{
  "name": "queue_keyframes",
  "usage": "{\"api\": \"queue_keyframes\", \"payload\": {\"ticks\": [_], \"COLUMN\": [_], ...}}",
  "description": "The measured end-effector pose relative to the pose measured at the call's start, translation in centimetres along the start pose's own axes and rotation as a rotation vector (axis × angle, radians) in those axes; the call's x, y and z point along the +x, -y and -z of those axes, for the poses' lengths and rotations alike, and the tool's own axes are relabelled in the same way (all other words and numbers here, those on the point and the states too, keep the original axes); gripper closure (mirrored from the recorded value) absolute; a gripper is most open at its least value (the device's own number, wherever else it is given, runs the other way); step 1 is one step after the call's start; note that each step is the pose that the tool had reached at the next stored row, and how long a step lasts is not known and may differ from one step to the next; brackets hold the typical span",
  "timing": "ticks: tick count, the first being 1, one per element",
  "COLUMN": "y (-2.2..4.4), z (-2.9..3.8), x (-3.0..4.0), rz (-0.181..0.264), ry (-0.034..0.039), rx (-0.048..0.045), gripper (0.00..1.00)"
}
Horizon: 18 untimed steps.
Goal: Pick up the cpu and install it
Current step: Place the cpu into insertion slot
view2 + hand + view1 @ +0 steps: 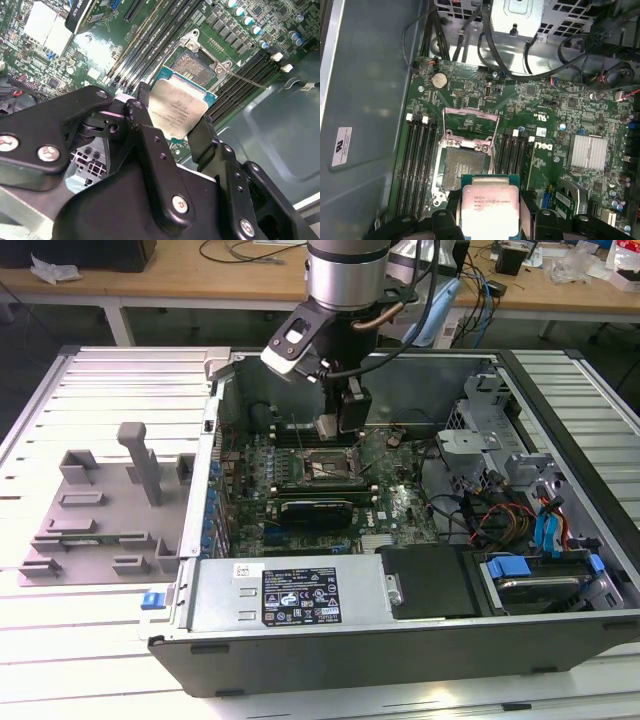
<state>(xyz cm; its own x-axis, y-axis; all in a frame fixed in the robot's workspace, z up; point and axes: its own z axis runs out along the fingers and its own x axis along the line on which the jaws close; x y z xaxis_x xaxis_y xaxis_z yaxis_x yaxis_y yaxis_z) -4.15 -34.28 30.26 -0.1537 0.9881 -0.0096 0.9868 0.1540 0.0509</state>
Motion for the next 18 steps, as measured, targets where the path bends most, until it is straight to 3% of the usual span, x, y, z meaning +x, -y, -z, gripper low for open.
{"api": "queue_keyframes", "payload": {"ticks": [6,18], "y": [0.04,0.09], "z": [-0.79,-1.78], "x": [0.01,0.02], "rz": [0.000,0.000], "ry": [-0.0001,0.0001], "rx": [0.0000,0.0001], "gripper": [0.45,0.45]}}
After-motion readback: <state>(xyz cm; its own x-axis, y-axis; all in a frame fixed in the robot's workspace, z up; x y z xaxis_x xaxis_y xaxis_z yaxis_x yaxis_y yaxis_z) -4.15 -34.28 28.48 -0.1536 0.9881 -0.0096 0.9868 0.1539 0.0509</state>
